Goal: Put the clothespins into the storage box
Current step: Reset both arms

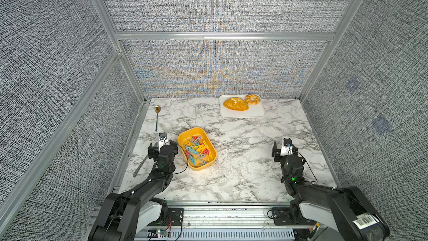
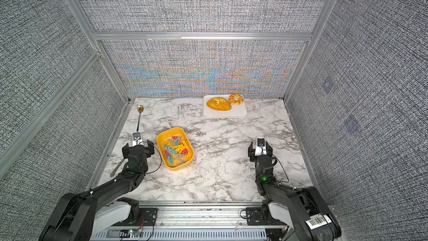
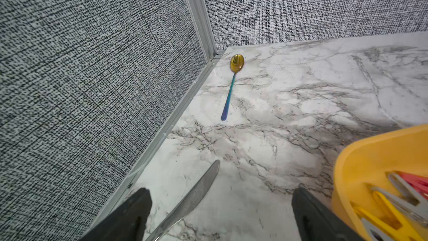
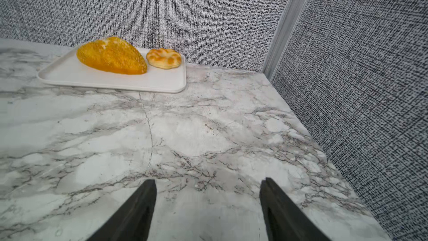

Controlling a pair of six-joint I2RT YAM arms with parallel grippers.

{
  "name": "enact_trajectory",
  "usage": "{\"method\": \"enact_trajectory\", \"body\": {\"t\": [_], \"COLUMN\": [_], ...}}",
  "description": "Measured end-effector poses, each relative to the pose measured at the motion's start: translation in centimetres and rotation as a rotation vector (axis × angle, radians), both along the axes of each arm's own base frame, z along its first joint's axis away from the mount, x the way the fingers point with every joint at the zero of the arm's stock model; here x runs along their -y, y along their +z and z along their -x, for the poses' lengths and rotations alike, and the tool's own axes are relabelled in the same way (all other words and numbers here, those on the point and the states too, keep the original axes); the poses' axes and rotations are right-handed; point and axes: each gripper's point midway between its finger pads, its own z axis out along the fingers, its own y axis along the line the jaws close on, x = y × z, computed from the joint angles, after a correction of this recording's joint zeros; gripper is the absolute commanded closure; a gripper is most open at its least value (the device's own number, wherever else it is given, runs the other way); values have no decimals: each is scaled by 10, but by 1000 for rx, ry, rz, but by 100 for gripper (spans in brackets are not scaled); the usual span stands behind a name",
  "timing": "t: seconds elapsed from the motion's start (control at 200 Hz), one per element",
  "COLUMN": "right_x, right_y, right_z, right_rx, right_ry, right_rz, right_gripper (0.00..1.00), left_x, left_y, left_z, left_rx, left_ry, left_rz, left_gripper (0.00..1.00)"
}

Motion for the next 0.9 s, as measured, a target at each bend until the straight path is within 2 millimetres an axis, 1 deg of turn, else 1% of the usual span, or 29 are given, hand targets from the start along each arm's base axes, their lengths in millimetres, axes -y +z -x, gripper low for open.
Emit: {"method": "enact_trajectory", "body": {"t": [0.21,0.33,0.36,0.425,0.505,0.56,0.656,0.726,0.756,0.796,0.851,0.901], "right_x": [1,-1,0,1,3,4,6,6,7,7,8,8], "right_y": [15,15,16,19,19,16,20,17,16,16,22,29], "right_z": [-22,-23,-22,-19,-9,-4,3,10,13,16,17,18], "right_rx": [32,27,23,29,40,34,52,58,61,60,84,107], "right_ry": [3,10,8,3,3,3,2,6,6,5,6,6], "right_rz": [-17,-21,-25,-30,-34,-39,-50,-55,-58,-60,-66,-72], "right_gripper": [24,24,23,23,23,23,22,22,22,21,21,21], "left_x": [8,13,12,11,12,12,1,-1,0,1,0,-3], "left_y": [3,4,3,-7,-21,-24,-24,-33,-33,-27,-15,-12], "left_z": [-29,-42,-43,-44,-45,-46,-48,-49,-51,-57,-65,-69], "left_rx": [13,10,13,-2,-26,-31,-1,-17,-25,-14,19,24], "left_ry": [-65,-100,-102,-108,-118,-127,-96,-87,-91,-93,-82,-73], "left_rz": [21,19,17,10,3,5,19,24,28,37,46,54], "left_gripper": [0,0,0,0,0,0,0,0,0,0,0,0]}}
